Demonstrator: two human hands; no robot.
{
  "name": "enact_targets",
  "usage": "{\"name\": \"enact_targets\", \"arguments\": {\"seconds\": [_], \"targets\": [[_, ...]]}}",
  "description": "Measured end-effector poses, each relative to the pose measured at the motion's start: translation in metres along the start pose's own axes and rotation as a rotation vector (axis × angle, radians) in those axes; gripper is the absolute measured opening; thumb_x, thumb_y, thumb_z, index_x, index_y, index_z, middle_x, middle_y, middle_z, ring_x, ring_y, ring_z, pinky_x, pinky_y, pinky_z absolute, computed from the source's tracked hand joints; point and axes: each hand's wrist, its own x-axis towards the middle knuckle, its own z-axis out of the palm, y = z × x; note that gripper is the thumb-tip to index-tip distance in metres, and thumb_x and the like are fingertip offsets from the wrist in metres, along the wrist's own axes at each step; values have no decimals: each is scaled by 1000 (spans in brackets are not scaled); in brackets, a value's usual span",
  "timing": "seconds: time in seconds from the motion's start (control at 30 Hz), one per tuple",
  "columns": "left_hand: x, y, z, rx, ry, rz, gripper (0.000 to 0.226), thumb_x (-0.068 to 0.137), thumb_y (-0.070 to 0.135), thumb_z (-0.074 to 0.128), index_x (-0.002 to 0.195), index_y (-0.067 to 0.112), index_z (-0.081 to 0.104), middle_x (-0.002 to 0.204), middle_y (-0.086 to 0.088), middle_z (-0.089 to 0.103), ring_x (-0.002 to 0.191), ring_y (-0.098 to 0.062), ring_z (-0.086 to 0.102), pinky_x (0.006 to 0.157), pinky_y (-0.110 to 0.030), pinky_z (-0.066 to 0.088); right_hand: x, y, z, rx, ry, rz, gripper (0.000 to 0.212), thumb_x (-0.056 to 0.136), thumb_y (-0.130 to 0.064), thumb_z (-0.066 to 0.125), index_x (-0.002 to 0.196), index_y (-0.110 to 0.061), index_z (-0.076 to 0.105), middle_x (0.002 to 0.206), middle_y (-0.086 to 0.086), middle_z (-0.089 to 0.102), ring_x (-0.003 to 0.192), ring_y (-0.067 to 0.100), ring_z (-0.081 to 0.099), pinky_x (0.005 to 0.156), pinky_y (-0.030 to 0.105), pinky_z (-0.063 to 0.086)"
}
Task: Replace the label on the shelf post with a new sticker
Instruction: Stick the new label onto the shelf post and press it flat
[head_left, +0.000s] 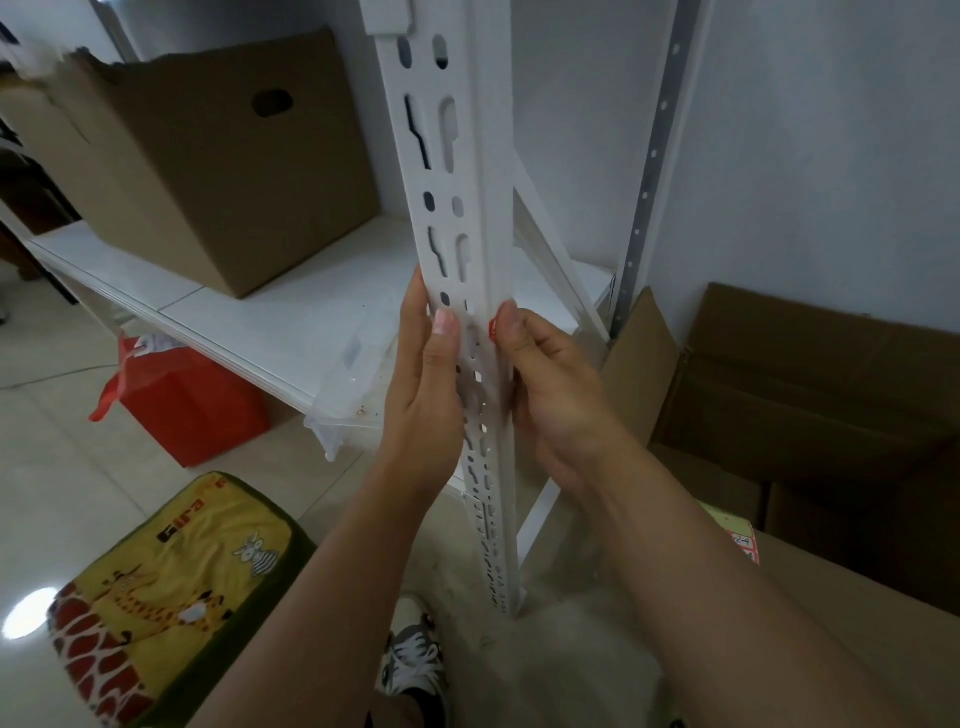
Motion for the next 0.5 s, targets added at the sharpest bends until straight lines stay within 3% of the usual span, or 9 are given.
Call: {"name": "enact_targets", "arguments": {"seconds": [0.07, 0.2, 0.3, 0.5], "targets": [[0, 0, 1, -1, 7, -5, 46, 101, 33, 27, 144, 19, 32, 128, -1, 54, 120, -15, 55, 103, -43, 47, 1, -1, -1, 41, 8, 12, 41, 85, -47, 54, 104, -15, 71, 108, 12, 70, 103, 30, 66, 94, 51, 51], [1, -3, -1, -20, 8, -22, 49, 101, 37, 28, 146, 17, 32, 134, -5, 52, 125, -21, 52, 105, -50, 44, 1, 5, 0, 97, -23, 12, 37, 87, -50, 49, 104, -26, 72, 112, 7, 70, 107, 28, 65, 96, 52, 49], [1, -3, -3, -23, 8, -37, 51, 101, 39, 28, 147, 18, 31, 137, -5, 51, 129, -23, 50, 107, -51, 41, 2, 3, -2, 149, -36, 63, 43, 87, -50, 47, 110, -22, 71, 114, 6, 70, 109, 25, 65, 98, 50, 48], [0, 0, -1, -4, 19, -41, 48, 101, 36, 27, 147, 20, 32, 134, -4, 53, 125, -20, 52, 105, -49, 45, 2, -1, -2, 122, 24, 75, 38, 88, -45, 50, 103, -19, 73, 104, 4, 73, 100, 22, 69, 90, 41, 53]]}}
